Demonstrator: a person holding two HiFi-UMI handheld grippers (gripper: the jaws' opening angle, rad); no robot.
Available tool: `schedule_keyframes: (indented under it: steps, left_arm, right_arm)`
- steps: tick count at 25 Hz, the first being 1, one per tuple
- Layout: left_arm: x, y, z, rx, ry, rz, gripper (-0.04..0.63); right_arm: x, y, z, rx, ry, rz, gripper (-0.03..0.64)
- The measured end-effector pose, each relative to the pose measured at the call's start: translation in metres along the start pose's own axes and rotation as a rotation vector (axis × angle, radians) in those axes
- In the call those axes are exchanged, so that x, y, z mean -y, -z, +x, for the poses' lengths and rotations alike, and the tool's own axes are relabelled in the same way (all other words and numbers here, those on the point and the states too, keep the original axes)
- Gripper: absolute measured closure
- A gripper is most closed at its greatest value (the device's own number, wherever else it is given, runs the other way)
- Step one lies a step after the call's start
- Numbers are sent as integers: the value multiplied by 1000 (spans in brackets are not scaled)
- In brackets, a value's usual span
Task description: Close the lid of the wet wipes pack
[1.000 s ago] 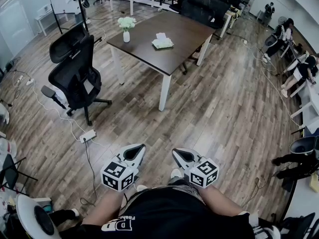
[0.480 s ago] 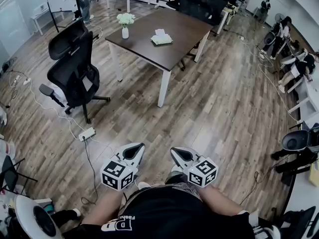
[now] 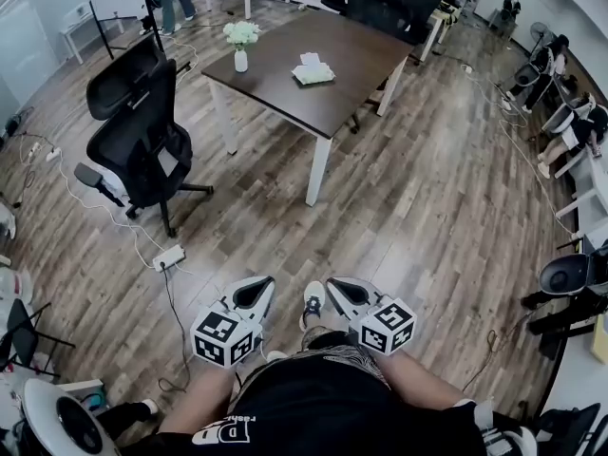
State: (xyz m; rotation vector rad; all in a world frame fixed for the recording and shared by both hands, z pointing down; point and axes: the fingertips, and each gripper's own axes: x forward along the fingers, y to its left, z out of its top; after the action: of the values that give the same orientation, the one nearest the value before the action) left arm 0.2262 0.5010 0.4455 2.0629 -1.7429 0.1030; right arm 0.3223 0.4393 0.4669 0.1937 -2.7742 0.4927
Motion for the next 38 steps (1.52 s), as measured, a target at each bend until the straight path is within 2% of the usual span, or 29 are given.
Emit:
schedule_keyframes:
  steps: [9, 13, 18, 27, 38]
  left_arm:
    - [-80, -45, 65, -9, -98, -12, 577]
    - [-99, -82, 114, 18, -97, -1, 577]
    - [-112, -108, 171, 15, -81, 14, 575]
    - [-126, -136, 241, -12, -61, 42, 577]
    - [-151, -142, 277, -47, -41, 19, 577]
  right_arm:
    - [82, -59, 81, 14, -83, -7, 612]
    - [130, -94, 103, 26, -100, -27, 612]
    - [186, -122, 114, 47, -88, -40, 612]
    - [252, -137, 123, 50, -74, -16, 612]
    - [282, -141, 144, 28, -66, 14, 612]
